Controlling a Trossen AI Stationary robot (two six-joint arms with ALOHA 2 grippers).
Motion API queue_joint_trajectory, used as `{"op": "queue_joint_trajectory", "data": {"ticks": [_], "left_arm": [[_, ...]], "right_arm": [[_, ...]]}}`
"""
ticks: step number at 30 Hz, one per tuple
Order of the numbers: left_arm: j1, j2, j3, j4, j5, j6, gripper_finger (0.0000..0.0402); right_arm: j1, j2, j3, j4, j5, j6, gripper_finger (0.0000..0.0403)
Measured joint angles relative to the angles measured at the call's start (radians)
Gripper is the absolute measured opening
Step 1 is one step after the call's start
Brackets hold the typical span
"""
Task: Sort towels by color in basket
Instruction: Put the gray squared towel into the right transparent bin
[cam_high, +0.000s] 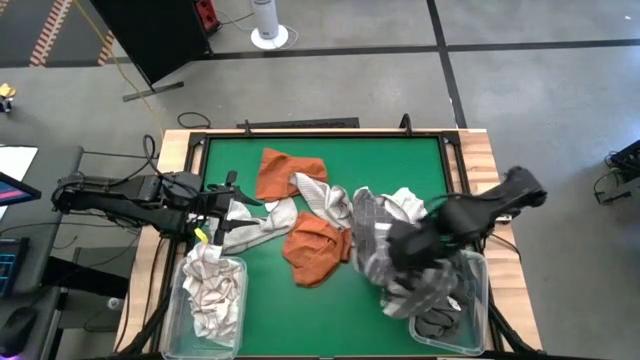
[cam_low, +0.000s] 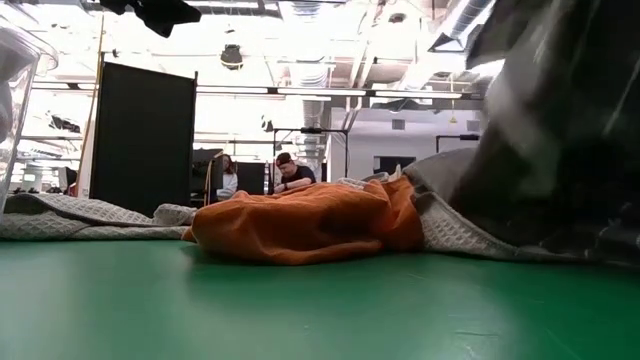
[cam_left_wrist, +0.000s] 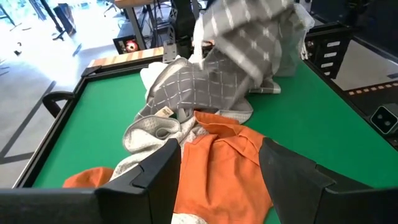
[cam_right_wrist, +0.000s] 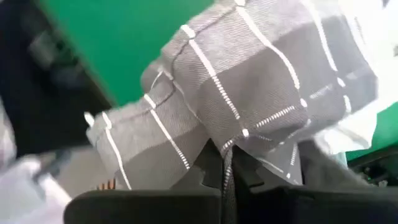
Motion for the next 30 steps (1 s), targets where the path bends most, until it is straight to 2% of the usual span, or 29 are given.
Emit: {"op": "queue_joint_trajectory", "data": {"ticks": [4, 8, 14, 22, 27, 30], "left_arm": [[0.000, 0.000, 0.000, -0.002, 0.000, 0.000, 0.0208], [0.000, 0.000, 0.000, -0.002, 0.000, 0.000, 0.0208], [0.000, 0.000, 0.000, -0.002, 0.000, -0.004, 0.0208], [0.000, 0.000, 0.000, 0.006, 0.000, -0.007, 0.0208], [0.000, 0.000, 0.000, 0.006, -0.001, -0.007, 0.0208], [0.000, 0.000, 0.000, 0.004, -0.002, -0.005, 0.0208]], "right_arm": [[0.108, -0.067, -0.002, 0.001, -0.006, -0.079, 0.0020], [0.218, -0.072, -0.066, 0.003, -0.003, -0.146, 0.0026], [0.345, -0.052, -0.270, 0.024, -0.004, -0.050, 0.0025], [0.421, -0.034, -0.526, 0.317, -0.006, -0.036, 0.0025], [0.446, -0.034, -0.672, 0.497, -0.004, 0.035, 0.0024], [0.468, -0.039, -0.737, 0.599, 0.047, 0.102, 0.0024]]}}
